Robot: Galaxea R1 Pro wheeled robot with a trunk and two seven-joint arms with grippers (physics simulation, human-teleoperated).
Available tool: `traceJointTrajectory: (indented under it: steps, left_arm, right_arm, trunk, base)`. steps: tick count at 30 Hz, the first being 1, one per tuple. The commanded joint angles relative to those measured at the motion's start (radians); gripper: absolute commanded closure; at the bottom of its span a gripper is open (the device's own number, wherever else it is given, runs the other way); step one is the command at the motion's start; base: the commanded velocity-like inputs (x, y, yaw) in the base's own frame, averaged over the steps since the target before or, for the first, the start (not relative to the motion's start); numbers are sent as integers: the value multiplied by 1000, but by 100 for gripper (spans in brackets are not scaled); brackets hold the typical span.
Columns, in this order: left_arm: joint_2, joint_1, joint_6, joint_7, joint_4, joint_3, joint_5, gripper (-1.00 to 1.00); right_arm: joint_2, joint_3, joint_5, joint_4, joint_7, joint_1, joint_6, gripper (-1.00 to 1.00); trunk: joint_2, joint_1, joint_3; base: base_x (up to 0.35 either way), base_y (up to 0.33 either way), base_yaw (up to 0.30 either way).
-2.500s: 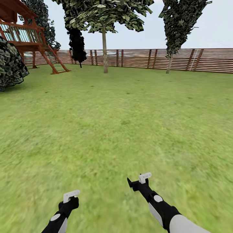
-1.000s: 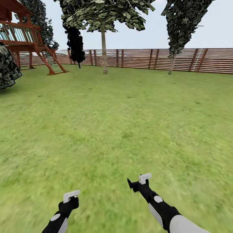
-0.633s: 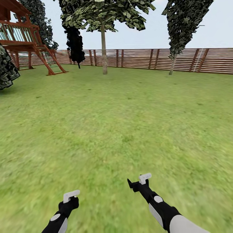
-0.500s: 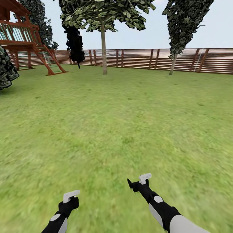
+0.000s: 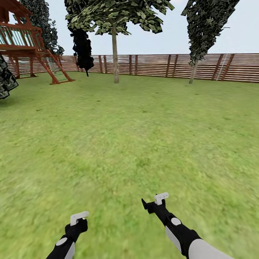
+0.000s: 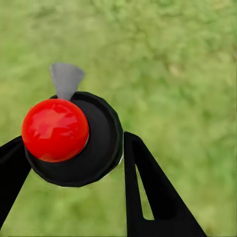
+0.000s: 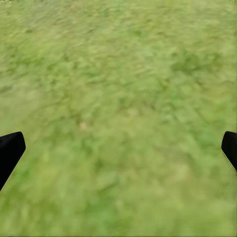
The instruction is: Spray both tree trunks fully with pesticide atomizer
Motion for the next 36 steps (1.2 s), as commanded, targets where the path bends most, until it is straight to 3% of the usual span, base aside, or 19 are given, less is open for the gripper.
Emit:
traceJointTrajectory:
  steps: [1,36]
  left_arm:
    - [-1,-1,-3,-6,0,8,-10,100]
    - [-1,-1,-3,-6,0,9,-10,100]
  right_arm:
    - [0,5,-11,2,4,-1,-4,-100]
    - [0,5,-11,3,4,-1,-4,-100]
  trunk:
    - [0,0,-1]
    - [0,0,-1]
  base:
    - [340,0,0]
    - [340,0,0]
